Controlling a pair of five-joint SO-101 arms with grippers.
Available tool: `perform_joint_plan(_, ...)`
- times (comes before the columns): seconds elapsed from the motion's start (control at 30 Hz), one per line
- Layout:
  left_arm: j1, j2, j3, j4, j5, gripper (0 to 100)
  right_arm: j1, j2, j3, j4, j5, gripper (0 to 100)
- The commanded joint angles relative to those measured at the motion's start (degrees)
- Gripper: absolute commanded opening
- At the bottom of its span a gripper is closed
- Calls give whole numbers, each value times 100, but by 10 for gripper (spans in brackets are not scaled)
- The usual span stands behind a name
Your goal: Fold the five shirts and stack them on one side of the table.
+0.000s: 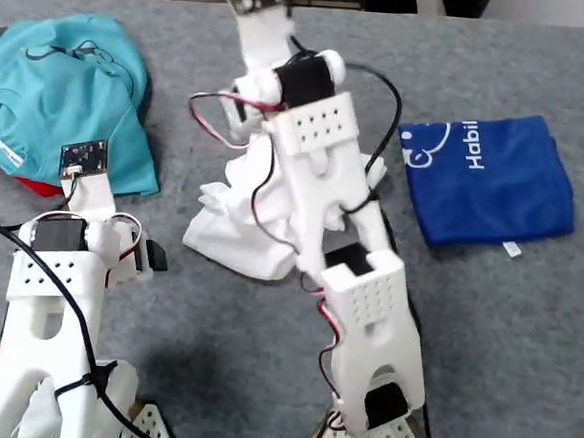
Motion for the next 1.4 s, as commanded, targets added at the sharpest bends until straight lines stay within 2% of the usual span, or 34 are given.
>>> perform_joint_plan(0.0, -53, -66, -26, 53, -35, 260, 127, 242, 945, 53, -132, 558)
perform_joint_plan(0.07, -44, -66, -26, 53, -35, 260, 127, 585, 1209, -35, -141, 544)
perform_joint_plan(0.13, -44, -66, -26, 53, -35, 260, 145, 910, 1182, -62, -141, 474)
perform_joint_plan(0.2, -44, -66, -26, 53, -35, 260, 154, 1147, 954, -26, -105, 329)
perform_joint_plan(0.3, -53, -66, -26, 53, -35, 260, 163, 1191, 356, -18, -97, 9)
perform_joint_plan(0.4, -53, -66, -26, 53, -35, 260, 242, 1103, -435, 97, -97, 51)
perform_joint_plan(0.47, -53, -66, -26, 53, -35, 260, 277, 884, -866, 88, -35, 0)
perform_joint_plan(0.53, -53, -66, -26, 62, -35, 260, 259, 585, -1138, 88, 193, 2)
perform_joint_plan(0.93, -53, -66, -70, 9, -35, 260, -497, -2026, -1560, -35, 246, 2)
perform_joint_plan(1.2, -53, -66, -88, 9, 0, 260, -1130, -3152, -1525, -1354, -756, 2)
perform_joint_plan(1.3, -53, -119, -88, 0, 9, 260, -1112, -3292, -1516, -1336, -809, 2)
perform_joint_plan(1.37, -62, -127, -88, -132, 18, 260, -848, -3301, -1525, -1064, -809, 2)
